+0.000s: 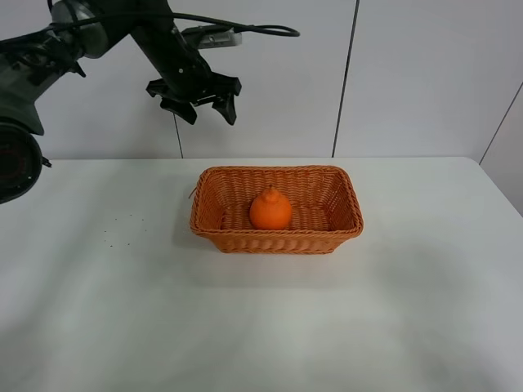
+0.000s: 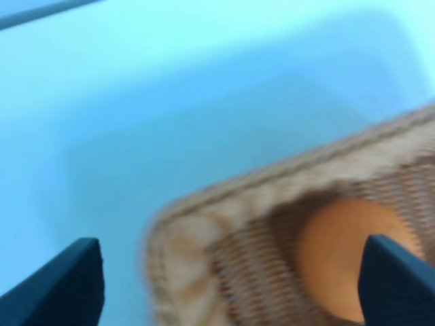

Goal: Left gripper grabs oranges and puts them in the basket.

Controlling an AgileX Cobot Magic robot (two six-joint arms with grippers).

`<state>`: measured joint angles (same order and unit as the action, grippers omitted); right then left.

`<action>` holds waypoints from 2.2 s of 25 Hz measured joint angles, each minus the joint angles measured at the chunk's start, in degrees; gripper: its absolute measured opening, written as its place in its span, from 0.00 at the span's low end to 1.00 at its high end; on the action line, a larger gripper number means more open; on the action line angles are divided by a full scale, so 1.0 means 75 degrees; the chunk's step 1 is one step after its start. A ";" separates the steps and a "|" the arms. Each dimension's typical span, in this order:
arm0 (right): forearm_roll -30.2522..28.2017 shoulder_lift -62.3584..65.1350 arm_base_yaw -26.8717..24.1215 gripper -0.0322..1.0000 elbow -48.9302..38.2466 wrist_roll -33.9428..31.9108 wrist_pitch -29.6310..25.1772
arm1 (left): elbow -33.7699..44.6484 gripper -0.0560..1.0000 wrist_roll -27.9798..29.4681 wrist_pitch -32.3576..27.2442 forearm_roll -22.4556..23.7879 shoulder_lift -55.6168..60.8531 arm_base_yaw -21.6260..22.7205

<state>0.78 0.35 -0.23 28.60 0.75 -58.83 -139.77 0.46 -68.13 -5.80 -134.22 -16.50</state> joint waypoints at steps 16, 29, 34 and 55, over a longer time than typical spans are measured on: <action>0.0000 0.0000 0.0000 0.70 0.0000 0.0000 0.0000 | 0.0016 0.86 -0.0061 0.0000 0.0000 0.0000 0.2533; 0.0000 0.0000 0.0000 0.70 0.0000 0.0000 0.0000 | 0.2168 0.86 -0.0302 0.0000 -0.0295 0.1878 0.2525; 0.0000 0.0000 0.0000 0.70 0.0000 0.0000 0.0000 | 0.4536 0.86 -0.0517 0.0007 0.0159 0.3717 0.2525; 0.0000 0.0000 0.0000 0.70 0.0000 0.0000 0.0000 | 1.3513 0.86 -0.0061 0.0805 0.1101 1.3192 0.2525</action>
<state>0.78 0.35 -0.23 28.60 0.75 -58.83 -38.42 0.00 -62.10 2.46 -35.28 2.44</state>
